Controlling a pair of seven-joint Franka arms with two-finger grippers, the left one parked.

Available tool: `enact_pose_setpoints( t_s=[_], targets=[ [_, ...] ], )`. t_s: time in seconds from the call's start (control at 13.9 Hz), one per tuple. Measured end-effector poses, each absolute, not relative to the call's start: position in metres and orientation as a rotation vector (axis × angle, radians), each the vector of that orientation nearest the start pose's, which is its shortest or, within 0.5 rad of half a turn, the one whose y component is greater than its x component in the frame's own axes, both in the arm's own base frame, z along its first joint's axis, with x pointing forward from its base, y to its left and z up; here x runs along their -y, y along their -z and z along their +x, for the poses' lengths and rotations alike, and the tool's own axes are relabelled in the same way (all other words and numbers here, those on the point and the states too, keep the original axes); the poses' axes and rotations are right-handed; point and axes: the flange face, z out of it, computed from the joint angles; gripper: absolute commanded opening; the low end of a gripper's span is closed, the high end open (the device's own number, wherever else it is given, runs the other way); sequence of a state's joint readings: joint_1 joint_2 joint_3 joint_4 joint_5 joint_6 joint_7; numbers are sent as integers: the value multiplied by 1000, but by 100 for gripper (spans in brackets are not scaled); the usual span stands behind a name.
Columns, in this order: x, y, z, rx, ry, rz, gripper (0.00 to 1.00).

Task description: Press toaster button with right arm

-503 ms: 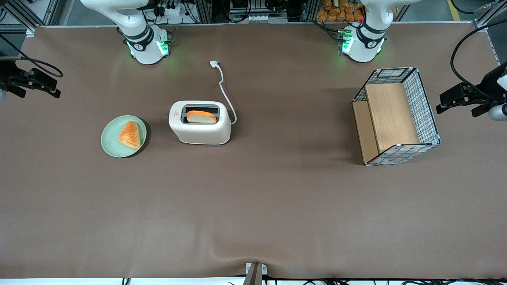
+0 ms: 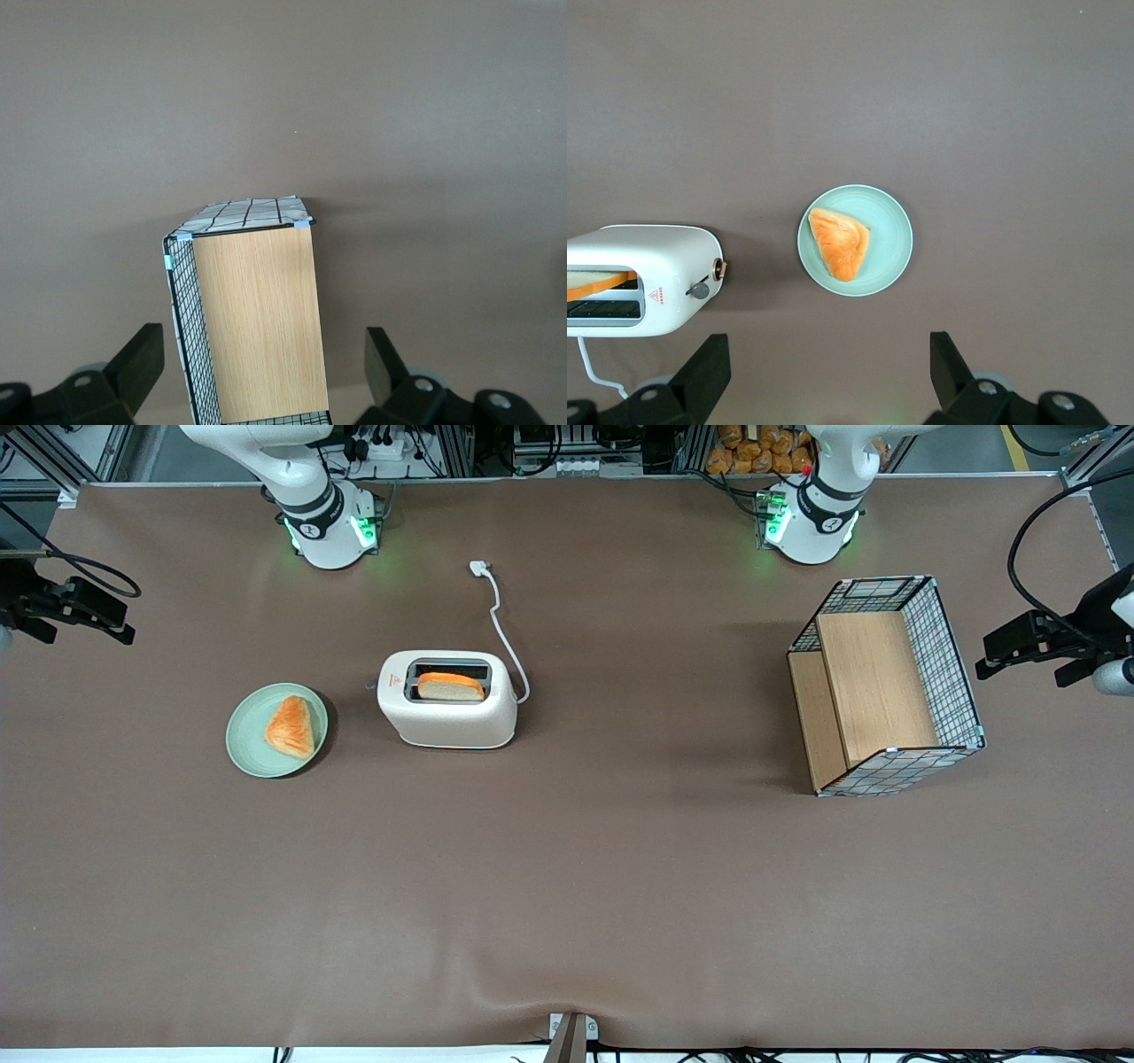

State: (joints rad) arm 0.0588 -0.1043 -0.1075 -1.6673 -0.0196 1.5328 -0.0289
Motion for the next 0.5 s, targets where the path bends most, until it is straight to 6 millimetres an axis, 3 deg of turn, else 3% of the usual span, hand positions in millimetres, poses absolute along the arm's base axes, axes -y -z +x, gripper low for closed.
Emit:
enact_pose_setpoints(
  t_s=[0.29,0.5],
  targets=[
    [17,-626,516,0,-79,-3129,100],
    [9,-611,515,9,-127,-3086,65]
  ],
)
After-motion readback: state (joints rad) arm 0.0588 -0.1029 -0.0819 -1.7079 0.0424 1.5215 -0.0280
